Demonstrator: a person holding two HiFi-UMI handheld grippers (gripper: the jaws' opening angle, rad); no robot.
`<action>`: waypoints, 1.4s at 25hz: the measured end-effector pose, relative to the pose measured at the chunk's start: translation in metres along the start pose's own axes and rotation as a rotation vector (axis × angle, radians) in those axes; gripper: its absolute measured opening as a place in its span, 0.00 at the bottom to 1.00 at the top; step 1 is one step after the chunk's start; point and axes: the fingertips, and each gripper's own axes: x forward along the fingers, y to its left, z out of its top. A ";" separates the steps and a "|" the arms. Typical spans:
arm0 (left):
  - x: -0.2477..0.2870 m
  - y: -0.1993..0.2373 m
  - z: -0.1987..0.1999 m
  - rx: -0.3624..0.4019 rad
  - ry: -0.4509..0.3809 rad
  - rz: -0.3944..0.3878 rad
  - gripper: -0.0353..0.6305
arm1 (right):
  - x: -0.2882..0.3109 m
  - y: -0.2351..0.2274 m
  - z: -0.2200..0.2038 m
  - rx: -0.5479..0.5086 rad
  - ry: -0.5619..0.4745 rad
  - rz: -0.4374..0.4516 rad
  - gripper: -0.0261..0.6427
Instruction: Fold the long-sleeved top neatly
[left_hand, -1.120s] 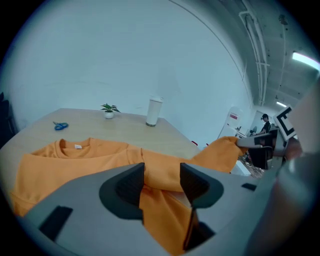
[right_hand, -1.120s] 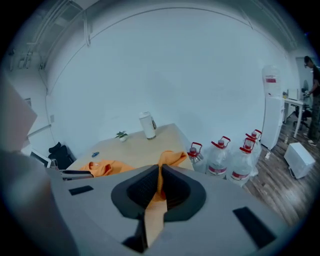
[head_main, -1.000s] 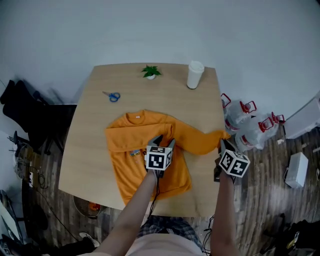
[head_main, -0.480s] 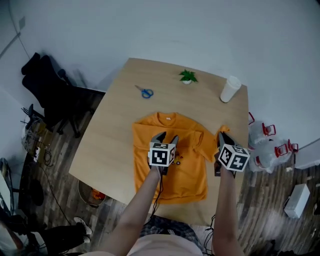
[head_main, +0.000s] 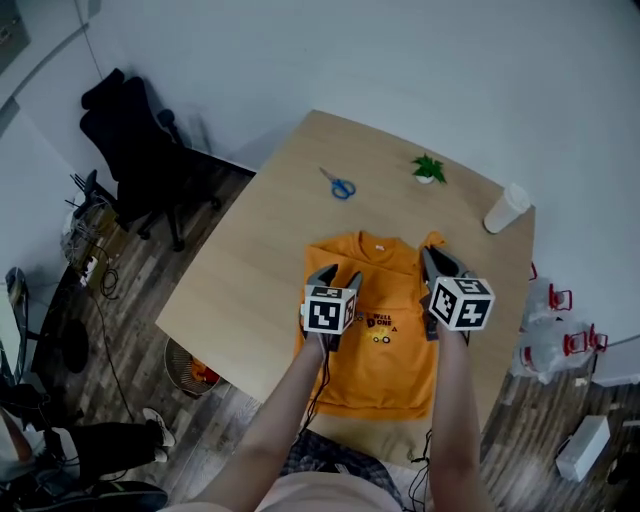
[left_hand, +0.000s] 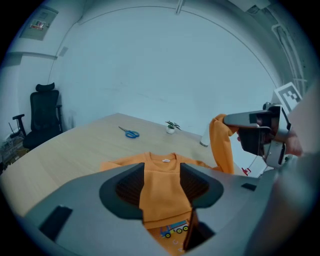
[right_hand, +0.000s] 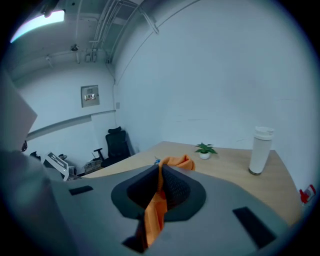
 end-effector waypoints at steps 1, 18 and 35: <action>-0.002 0.007 0.000 -0.007 -0.001 0.009 0.39 | 0.010 0.012 0.001 -0.016 0.004 0.029 0.08; -0.043 0.108 -0.036 -0.099 0.023 0.163 0.39 | 0.121 0.178 -0.084 -0.286 0.271 0.456 0.08; -0.051 0.135 -0.061 -0.133 0.061 0.208 0.39 | 0.143 0.199 -0.123 -0.185 0.339 0.500 0.28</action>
